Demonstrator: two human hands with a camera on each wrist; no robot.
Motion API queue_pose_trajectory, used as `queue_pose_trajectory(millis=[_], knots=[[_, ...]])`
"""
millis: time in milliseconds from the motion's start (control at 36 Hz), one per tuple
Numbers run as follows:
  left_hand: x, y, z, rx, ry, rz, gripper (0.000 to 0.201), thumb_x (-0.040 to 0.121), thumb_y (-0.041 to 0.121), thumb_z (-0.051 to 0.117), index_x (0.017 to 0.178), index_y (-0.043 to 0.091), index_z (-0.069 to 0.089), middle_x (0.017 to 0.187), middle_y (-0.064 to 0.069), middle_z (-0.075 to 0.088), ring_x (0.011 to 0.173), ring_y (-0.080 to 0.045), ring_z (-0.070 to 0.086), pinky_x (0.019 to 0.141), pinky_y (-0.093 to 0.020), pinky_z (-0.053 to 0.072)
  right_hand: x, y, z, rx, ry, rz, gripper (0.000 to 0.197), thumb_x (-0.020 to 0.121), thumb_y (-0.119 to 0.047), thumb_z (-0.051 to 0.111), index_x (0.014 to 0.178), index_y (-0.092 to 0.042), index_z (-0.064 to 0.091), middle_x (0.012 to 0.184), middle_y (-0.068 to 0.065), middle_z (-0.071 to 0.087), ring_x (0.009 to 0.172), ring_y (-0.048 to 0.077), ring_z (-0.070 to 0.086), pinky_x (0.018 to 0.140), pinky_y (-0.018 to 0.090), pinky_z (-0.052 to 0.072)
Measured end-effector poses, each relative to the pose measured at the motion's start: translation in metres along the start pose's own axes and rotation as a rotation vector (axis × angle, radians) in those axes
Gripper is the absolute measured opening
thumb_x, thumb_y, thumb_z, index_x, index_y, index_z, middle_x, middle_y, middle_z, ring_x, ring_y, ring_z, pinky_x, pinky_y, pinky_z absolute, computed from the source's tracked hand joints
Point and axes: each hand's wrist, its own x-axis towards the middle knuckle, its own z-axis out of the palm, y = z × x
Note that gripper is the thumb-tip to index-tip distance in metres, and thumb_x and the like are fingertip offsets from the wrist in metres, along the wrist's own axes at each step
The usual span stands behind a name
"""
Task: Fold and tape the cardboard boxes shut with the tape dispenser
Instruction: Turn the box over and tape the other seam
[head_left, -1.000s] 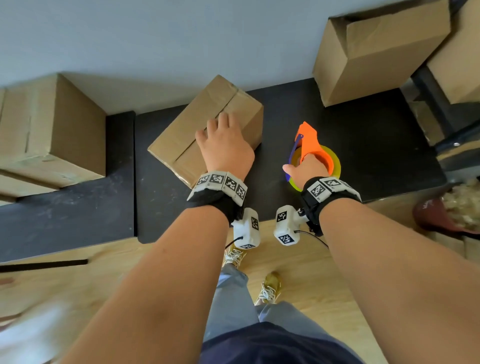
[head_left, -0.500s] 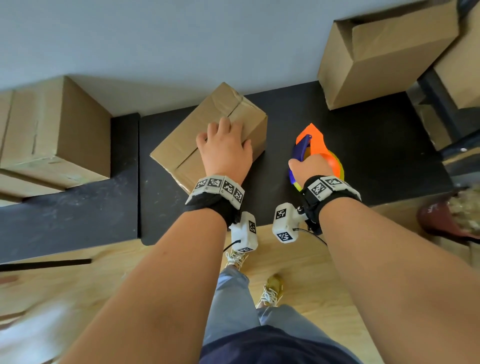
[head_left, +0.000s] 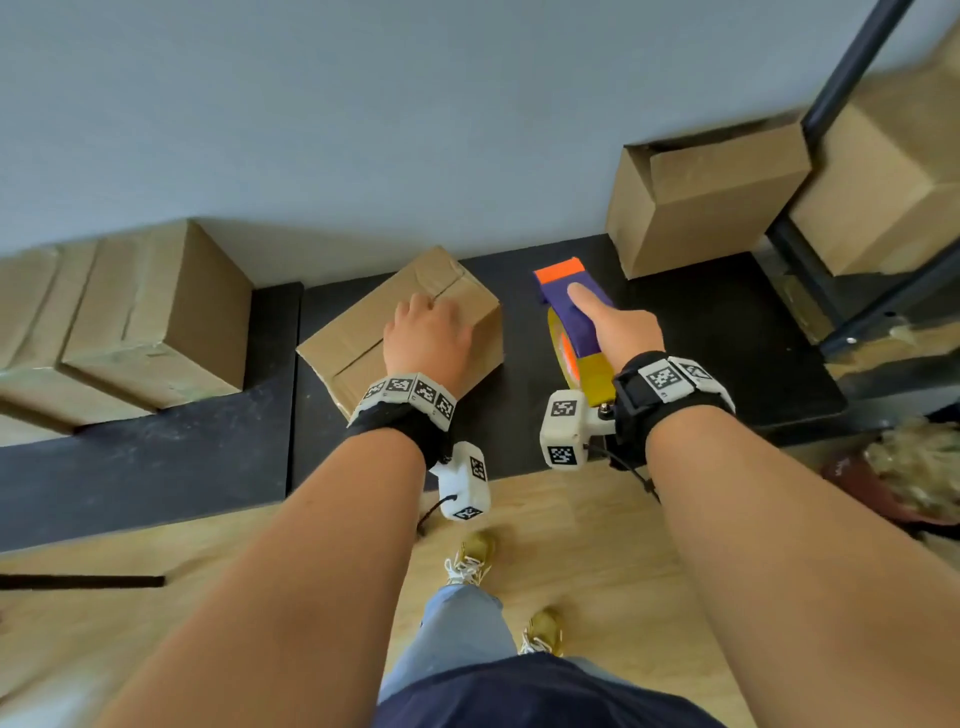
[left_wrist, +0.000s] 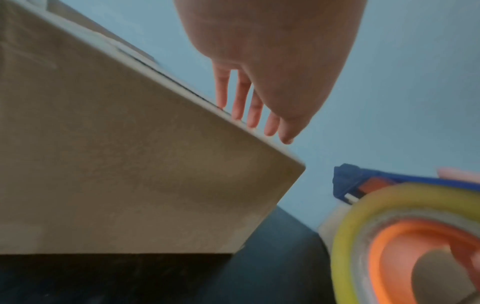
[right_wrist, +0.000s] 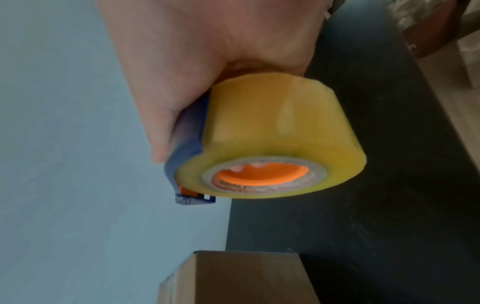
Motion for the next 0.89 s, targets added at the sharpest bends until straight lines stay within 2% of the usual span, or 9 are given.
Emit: queue_pose_trajectory(millis=[111, 278, 333, 417, 556, 639, 694, 805, 889], knots=[[0.014, 0.005, -0.019, -0.315, -0.071, -0.082, 0.028, 0.1, 0.028, 0.042, 0.114, 0.016, 0.062, 0.105, -0.007, 0.063, 0.09, -0.022, 0.059, 0.073, -0.032, 0.046, -0.011, -0.009, -0.008, 0.071, -0.013, -0.07, 0.074, 0.075, -0.057, 0.073, 0.124, -0.004, 0.061, 0.119, 0.007, 0.066, 0.105, 0.023, 0.062, 0.089, 0.032, 0.047], [0.034, 0.026, -0.049, -0.91, -0.28, -0.288, 0.028, 0.099, 0.027, 0.044, 0.083, 0.014, 0.063, 0.082, -0.005, 0.062, 0.069, -0.021, 0.057, 0.074, -0.034, 0.046, -0.032, -0.026, -0.018, 0.124, -0.123, -0.184, 0.058, 0.073, -0.054, 0.076, 0.107, -0.008, 0.07, 0.102, 0.005, 0.072, 0.091, 0.019, 0.067, 0.077, 0.028, 0.05], [0.037, 0.029, -0.059, -1.005, -0.381, -0.366, 0.04, 0.101, 0.037, 0.038, 0.088, 0.01, 0.065, 0.088, -0.006, 0.063, 0.073, -0.021, 0.056, 0.073, -0.033, 0.046, -0.035, -0.03, -0.018, 0.137, -0.163, -0.206, 0.053, 0.07, -0.056, 0.078, 0.101, -0.013, 0.073, 0.098, 0.007, 0.075, 0.095, 0.023, 0.069, 0.089, 0.036, 0.051], [0.041, 0.023, -0.065, -1.043, -0.465, -0.43, 0.059, 0.097, 0.052, 0.033, 0.091, 0.006, 0.07, 0.091, -0.007, 0.069, 0.079, -0.024, 0.061, 0.084, -0.036, 0.05, -0.041, -0.035, -0.017, 0.15, -0.223, -0.225, 0.052, 0.066, -0.058, 0.079, 0.096, -0.016, 0.075, 0.093, 0.007, 0.076, 0.097, 0.028, 0.07, 0.1, 0.043, 0.05], [0.05, 0.011, -0.066, -1.134, -0.598, -0.453, 0.061, 0.087, 0.064, 0.047, 0.092, 0.009, 0.074, 0.091, -0.004, 0.075, 0.089, -0.023, 0.069, 0.088, -0.037, 0.051, -0.051, -0.044, -0.015, 0.175, -0.309, -0.193, 0.06, 0.063, -0.058, 0.081, 0.103, -0.014, 0.074, 0.096, 0.01, 0.076, 0.1, 0.031, 0.069, 0.102, 0.047, 0.048], [0.056, 0.005, -0.064, -1.22, -0.62, -0.468, 0.034, 0.074, 0.044, 0.071, 0.082, 0.012, 0.067, 0.085, -0.001, 0.069, 0.075, -0.02, 0.06, 0.073, -0.032, 0.047, -0.055, -0.047, -0.014, 0.157, -0.33, -0.179, 0.066, 0.061, -0.061, 0.081, 0.106, -0.014, 0.073, 0.098, 0.011, 0.075, 0.099, 0.031, 0.07, 0.101, 0.046, 0.049], [0.059, 0.004, -0.066, -1.244, -0.675, -0.455, 0.02, 0.075, 0.03, 0.069, 0.077, 0.015, 0.058, 0.085, -0.003, 0.057, 0.069, -0.018, 0.05, 0.063, -0.031, 0.039, -0.06, -0.049, -0.013, 0.16, -0.334, -0.169, 0.061, 0.066, -0.058, 0.08, 0.107, -0.013, 0.073, 0.097, 0.011, 0.075, 0.094, 0.029, 0.071, 0.097, 0.043, 0.051], [0.072, -0.002, -0.067, -1.131, -0.652, -0.383, 0.008, 0.092, 0.014, 0.056, 0.087, 0.011, 0.061, 0.088, -0.005, 0.065, 0.087, -0.024, 0.06, 0.088, -0.037, 0.046, -0.066, -0.05, -0.012, 0.135, -0.329, -0.152, 0.054, 0.074, -0.053, 0.077, 0.108, -0.012, 0.072, 0.096, 0.011, 0.076, 0.087, 0.026, 0.071, 0.087, 0.038, 0.054], [0.075, -0.003, -0.069, -1.03, -0.658, -0.324, 0.017, 0.095, 0.008, 0.049, 0.083, 0.011, 0.061, 0.086, -0.003, 0.065, 0.08, -0.017, 0.061, 0.082, -0.033, 0.046, -0.068, -0.05, -0.009, 0.103, -0.322, -0.124, 0.059, 0.066, -0.057, 0.08, 0.106, -0.014, 0.073, 0.097, 0.01, 0.076, 0.094, 0.029, 0.071, 0.095, 0.042, 0.053]])
